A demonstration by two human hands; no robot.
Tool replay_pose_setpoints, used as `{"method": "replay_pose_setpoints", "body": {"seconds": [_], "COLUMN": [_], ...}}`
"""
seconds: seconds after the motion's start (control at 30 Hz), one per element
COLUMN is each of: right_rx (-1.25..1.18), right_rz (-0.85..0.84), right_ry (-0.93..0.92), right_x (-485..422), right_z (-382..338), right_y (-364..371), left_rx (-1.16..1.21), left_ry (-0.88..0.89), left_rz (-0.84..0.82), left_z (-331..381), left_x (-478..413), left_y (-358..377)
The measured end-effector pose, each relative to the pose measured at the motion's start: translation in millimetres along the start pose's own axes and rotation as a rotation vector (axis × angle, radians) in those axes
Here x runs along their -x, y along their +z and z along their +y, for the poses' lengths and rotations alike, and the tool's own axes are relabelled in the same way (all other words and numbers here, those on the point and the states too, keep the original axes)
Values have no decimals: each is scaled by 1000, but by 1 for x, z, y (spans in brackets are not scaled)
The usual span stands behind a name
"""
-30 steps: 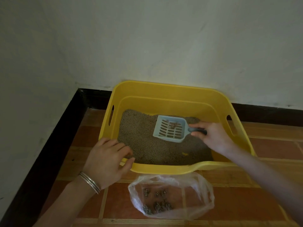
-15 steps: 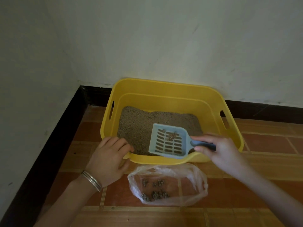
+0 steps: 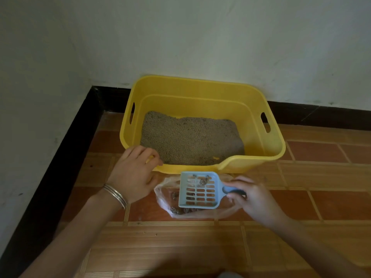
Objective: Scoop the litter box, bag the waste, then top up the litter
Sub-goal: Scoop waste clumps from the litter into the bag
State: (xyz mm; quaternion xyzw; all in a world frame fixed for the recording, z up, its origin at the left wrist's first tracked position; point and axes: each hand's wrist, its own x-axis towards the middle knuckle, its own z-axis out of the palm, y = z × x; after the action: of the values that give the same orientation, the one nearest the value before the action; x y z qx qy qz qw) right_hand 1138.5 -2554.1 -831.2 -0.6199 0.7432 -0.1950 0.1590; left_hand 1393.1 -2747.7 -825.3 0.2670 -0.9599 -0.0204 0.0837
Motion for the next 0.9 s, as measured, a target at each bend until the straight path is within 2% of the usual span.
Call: {"method": "replay_pose_setpoints", "body": {"seconds": [0.17,0.47,0.67,0.9], "right_rx": [240,564,640,601], "right_rz": [159,193,220,263], "right_ry": [-178,-434,-552,-535], "right_x": [-3,-5,-4,1], "right_z": [11,23,27,29], "right_y": [12,16,17,10], "left_rx": [-18,-32,-23,-27], "left_ry": [0,13,18,23], "left_rz": [-21,-13,8,4], "left_z": [0,0,0,-1], "left_x": [1,1,2,2], "left_y": [0,2,4,6]}}
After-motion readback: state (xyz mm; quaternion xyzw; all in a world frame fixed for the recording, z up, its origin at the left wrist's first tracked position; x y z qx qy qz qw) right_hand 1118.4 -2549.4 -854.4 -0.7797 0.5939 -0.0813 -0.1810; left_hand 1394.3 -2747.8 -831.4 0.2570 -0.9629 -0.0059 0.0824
